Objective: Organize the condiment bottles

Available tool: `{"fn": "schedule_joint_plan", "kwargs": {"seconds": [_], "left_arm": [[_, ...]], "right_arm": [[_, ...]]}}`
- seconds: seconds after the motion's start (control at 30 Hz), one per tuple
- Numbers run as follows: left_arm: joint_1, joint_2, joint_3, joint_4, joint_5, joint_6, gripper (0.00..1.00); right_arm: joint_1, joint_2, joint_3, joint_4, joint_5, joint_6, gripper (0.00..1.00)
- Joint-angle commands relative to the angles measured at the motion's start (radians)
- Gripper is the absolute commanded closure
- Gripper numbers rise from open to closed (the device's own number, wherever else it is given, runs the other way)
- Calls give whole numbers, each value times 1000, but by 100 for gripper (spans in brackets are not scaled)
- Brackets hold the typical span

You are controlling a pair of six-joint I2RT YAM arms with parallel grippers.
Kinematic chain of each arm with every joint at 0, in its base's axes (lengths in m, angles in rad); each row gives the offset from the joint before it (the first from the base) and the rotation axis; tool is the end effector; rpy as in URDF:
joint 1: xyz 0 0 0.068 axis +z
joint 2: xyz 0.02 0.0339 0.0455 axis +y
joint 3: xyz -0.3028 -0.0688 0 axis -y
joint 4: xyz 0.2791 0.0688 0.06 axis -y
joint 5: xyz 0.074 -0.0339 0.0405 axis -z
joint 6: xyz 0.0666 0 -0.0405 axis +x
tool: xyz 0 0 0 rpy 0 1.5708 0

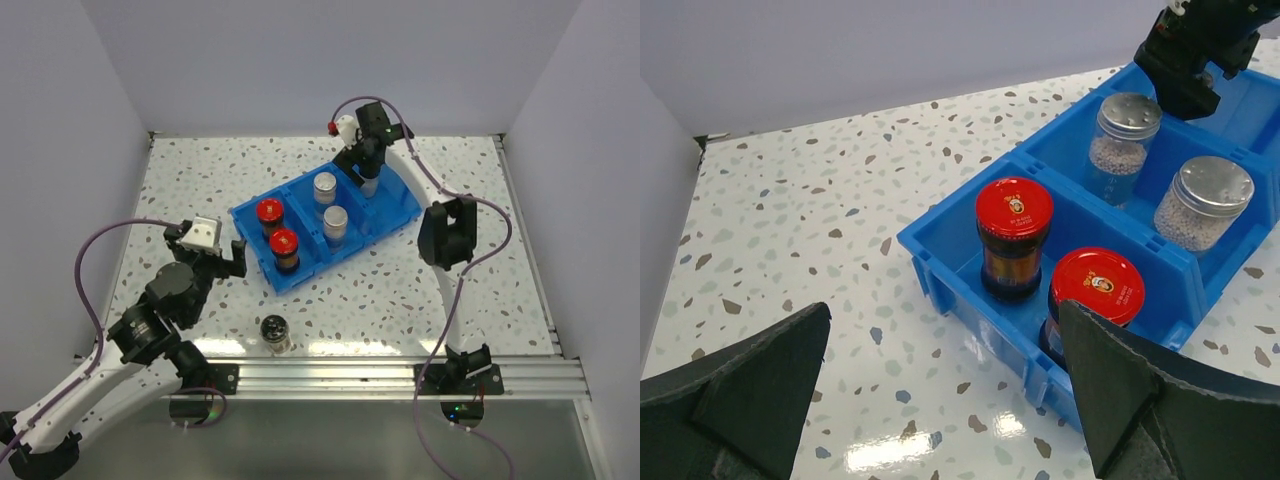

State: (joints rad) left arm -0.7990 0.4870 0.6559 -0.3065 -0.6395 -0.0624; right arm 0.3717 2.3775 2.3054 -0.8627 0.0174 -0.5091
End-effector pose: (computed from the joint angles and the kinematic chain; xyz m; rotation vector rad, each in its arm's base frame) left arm 0.1287 -0.0752 0.3438 0.1470 1.6757 -0.1015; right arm 0.5639 0.2186 0.2496 -1.0623 2.2710 -0.0784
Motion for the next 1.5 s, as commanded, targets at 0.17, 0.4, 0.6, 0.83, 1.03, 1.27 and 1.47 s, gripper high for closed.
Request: {"fn": "schedule_joint_plan", "kwargs": {"seconds": [0.17, 0.4, 0.6, 0.83, 1.03, 1.27, 1.47], "left_arm": [[1, -36, -26, 78, -2, -42, 0], [1, 38, 146, -179, 173, -348, 0], [3, 96, 93, -312, 472, -599, 0], [0, 171, 7, -373, 635, -718, 0], [-15, 235, 1, -399, 662, -735, 0], [-98, 314, 36, -444, 589, -754, 0], [-216, 403, 77, -491, 505, -783, 0]], "right_arm": [[1, -334, -90, 17, -14, 17, 2], [-2, -734, -522, 96, -192, 32, 2], [-14, -1055, -1039, 249, -275, 89, 2], [-194, -1248, -1331, 332, -425, 141, 2], [-231, -1302, -1379, 333, -479, 139, 1], [-247, -1278, -1376, 304, -497, 118, 1], [-249, -1276, -1376, 303, -508, 116, 2]]}}
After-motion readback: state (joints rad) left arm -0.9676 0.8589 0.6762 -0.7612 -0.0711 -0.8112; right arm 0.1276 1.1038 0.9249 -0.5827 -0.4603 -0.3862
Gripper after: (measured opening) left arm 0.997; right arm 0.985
